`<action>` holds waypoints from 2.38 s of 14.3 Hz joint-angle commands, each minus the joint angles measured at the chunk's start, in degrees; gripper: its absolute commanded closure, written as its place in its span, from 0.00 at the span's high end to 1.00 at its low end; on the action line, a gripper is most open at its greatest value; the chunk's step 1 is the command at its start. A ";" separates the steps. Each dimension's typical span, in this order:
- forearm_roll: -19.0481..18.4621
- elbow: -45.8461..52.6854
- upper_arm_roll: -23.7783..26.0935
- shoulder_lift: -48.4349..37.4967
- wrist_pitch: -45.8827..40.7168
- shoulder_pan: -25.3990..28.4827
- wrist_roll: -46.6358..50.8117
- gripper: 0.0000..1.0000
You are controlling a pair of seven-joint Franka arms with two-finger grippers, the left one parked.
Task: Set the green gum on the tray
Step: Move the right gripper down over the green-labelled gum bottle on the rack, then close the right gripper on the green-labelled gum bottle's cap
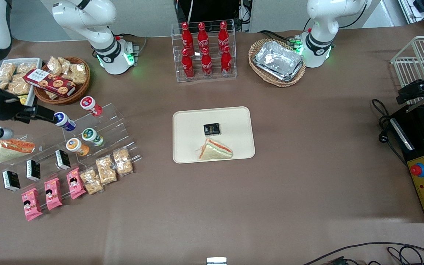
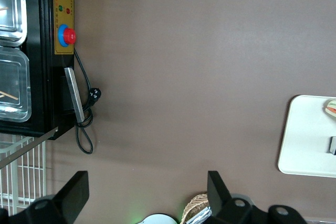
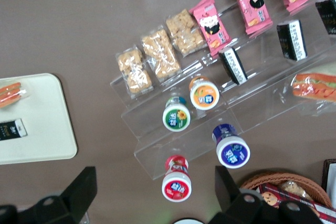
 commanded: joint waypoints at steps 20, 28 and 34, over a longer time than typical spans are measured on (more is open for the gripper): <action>2.50 -38.54 0.23 0.59 41.57 -0.21 8.53 1.00; 2.50 -40.75 0.40 0.25 43.61 0.32 8.36 0.42; 2.41 -32.25 0.14 -0.99 30.55 0.05 7.65 0.27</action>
